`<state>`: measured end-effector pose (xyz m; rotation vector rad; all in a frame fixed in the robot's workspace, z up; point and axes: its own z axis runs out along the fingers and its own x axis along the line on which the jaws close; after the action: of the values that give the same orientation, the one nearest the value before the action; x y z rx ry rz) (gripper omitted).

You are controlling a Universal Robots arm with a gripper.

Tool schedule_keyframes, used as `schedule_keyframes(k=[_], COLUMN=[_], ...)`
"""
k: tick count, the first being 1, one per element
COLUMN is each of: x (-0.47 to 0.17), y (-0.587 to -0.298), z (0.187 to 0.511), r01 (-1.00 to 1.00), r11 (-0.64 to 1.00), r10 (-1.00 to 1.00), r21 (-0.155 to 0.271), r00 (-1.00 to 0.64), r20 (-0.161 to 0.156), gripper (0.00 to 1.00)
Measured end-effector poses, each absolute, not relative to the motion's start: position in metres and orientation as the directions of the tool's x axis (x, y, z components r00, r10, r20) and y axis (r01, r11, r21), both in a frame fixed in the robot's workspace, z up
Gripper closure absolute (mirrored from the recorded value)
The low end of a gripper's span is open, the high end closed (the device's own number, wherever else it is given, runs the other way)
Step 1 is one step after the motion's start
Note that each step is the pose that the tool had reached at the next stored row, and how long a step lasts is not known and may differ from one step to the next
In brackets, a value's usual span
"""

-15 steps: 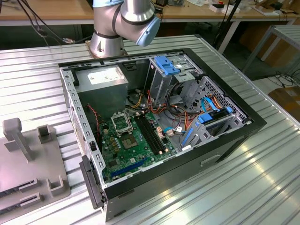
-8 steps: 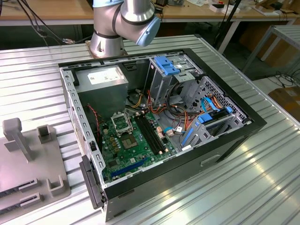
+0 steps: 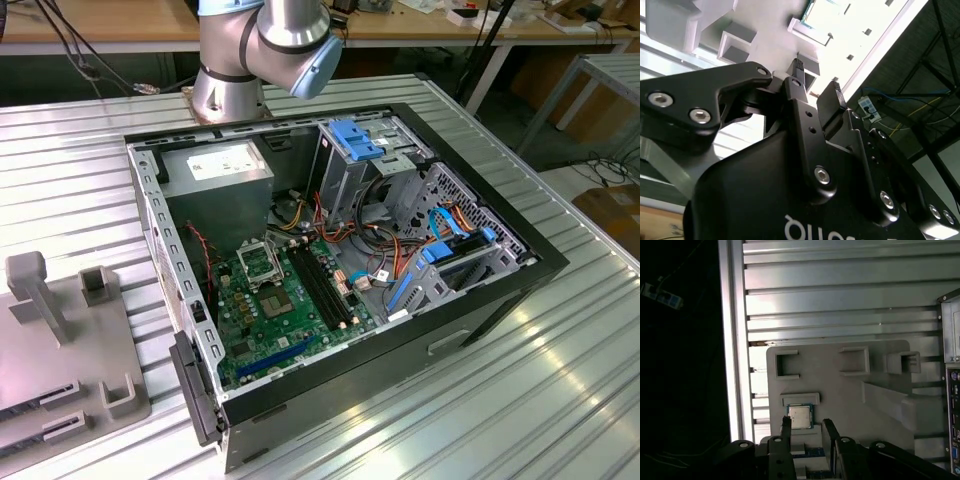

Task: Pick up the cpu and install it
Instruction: 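Pick up the cpu and move it towards the insertion slot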

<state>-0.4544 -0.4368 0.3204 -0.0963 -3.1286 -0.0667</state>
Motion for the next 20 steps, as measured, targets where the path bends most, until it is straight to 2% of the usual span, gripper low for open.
schedule_keyframes(k=[4,5,6,11,20], x=[-0.455,-0.455,-0.455,-0.456,-0.457], y=[-0.438,-0.438,-0.440,-0.451,-0.452], z=[0.312,0.309,0.307,0.296,0.279], r01=[0.061,0.059,0.058,0.044,-0.024], r11=[0.997,0.997,0.997,0.998,0.999], r10=[0.060,0.059,0.058,0.043,-0.025], r21=[0.042,0.042,0.042,0.043,0.043], r00=[-0.998,-0.998,-0.998,-0.999,-1.000], r20=[0.012,0.012,0.013,0.017,0.018], gripper=[0.62,0.60,0.54,0.54,0.54])
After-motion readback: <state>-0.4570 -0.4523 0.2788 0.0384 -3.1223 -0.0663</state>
